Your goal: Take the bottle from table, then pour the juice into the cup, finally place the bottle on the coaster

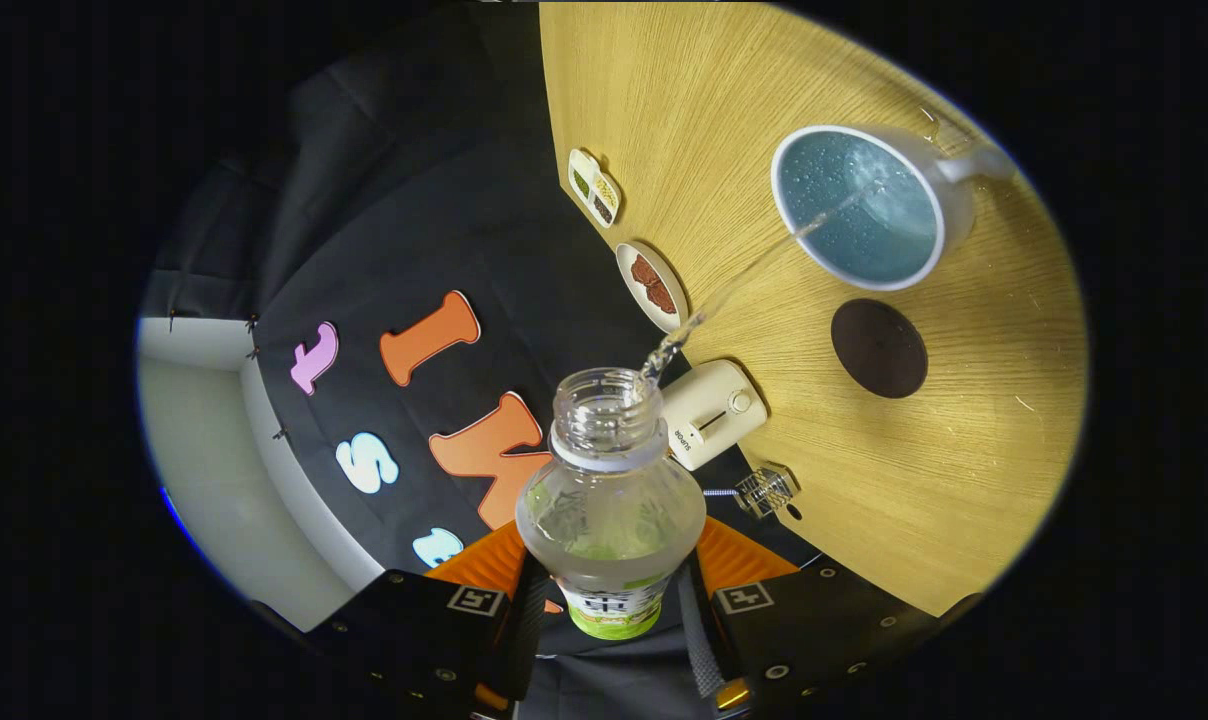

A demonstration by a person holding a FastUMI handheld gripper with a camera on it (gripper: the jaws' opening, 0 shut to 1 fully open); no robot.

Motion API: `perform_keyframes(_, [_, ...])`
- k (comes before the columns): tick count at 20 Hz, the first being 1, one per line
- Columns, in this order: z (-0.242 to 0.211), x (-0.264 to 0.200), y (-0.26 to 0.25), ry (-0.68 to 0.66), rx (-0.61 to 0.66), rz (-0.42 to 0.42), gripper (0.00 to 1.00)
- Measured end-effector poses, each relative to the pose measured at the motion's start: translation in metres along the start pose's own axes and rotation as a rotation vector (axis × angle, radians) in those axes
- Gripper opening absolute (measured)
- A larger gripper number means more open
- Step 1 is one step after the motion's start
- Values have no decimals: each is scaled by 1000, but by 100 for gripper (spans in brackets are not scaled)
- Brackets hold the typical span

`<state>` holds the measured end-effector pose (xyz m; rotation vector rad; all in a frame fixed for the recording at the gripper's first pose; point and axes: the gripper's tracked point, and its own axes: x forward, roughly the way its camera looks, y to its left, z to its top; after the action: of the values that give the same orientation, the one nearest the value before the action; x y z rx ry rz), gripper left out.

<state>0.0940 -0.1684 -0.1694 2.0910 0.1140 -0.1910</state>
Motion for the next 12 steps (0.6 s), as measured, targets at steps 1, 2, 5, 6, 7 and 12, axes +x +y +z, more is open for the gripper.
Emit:
perform_keyframes(1, [0,-1,0,1,2,-1,62])
perform_keyframes(2, [0,-1,0,1,6,-1,62])
perform_keyframes(5, [-2,-1,3,8,17,5,62])
perform_keyframes(6, [-2,-1,3,10,18,1,62])
perform_keyframes(7, [-2,0,3,10,21,0,62])
perform_keyframes(12, [-1,-1,4,7,39,1,62])
